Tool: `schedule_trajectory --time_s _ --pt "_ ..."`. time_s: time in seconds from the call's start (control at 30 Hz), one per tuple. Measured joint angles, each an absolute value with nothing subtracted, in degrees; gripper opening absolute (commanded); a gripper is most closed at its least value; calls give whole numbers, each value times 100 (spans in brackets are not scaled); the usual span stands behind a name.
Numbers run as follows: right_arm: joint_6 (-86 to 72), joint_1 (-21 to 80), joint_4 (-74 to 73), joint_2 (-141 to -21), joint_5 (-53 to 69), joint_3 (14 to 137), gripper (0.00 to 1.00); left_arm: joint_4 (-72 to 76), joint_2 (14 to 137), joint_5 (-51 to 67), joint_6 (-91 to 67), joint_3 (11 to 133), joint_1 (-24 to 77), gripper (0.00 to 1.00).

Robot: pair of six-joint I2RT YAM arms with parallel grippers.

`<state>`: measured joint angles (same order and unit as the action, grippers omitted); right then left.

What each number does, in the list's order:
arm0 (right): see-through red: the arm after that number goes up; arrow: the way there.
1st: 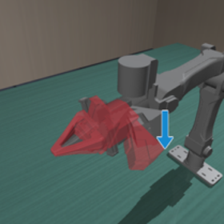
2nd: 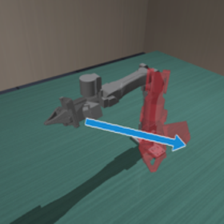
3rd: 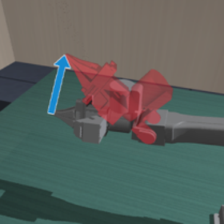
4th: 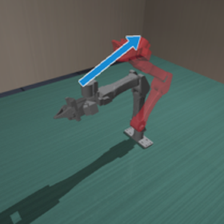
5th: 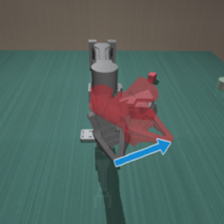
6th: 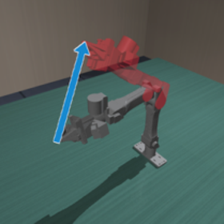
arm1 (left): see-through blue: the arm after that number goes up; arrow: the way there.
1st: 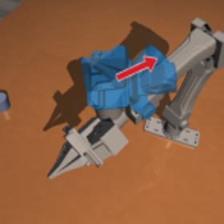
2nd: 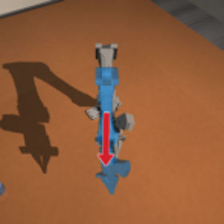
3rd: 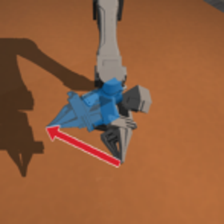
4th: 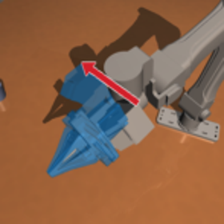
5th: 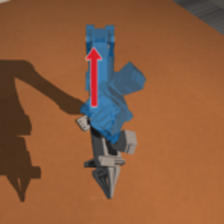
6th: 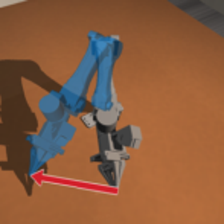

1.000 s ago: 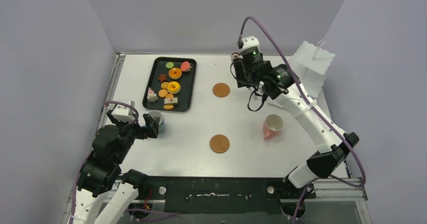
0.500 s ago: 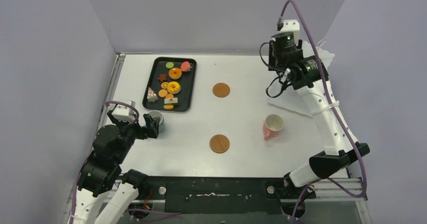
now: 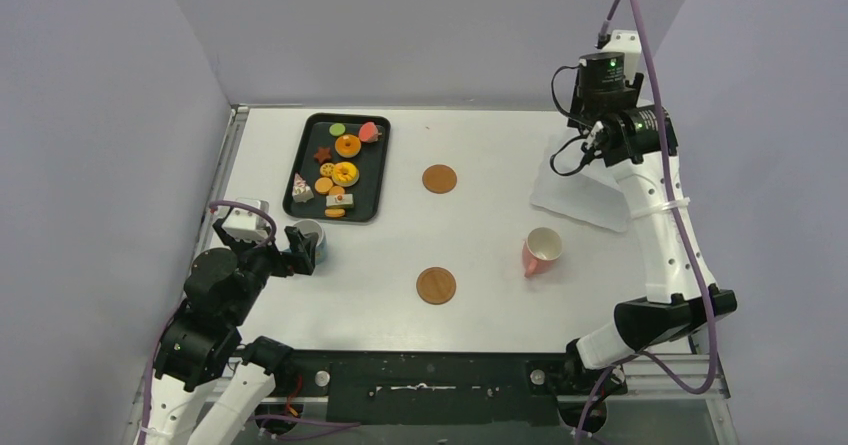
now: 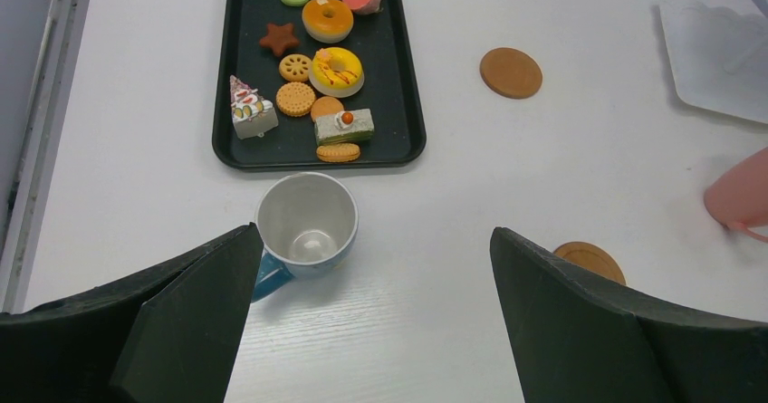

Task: Serve the afternoon tea
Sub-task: Place the desert on the desert table.

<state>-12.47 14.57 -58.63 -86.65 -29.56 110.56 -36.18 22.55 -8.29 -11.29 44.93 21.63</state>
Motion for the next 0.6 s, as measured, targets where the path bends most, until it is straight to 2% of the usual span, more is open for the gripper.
schedule_trajectory --time_s 0.6 --pt "-1313 1103 -5655 -8899 -2735 10715 46 -3618 2176 -832 -1127 4493 2163 97"
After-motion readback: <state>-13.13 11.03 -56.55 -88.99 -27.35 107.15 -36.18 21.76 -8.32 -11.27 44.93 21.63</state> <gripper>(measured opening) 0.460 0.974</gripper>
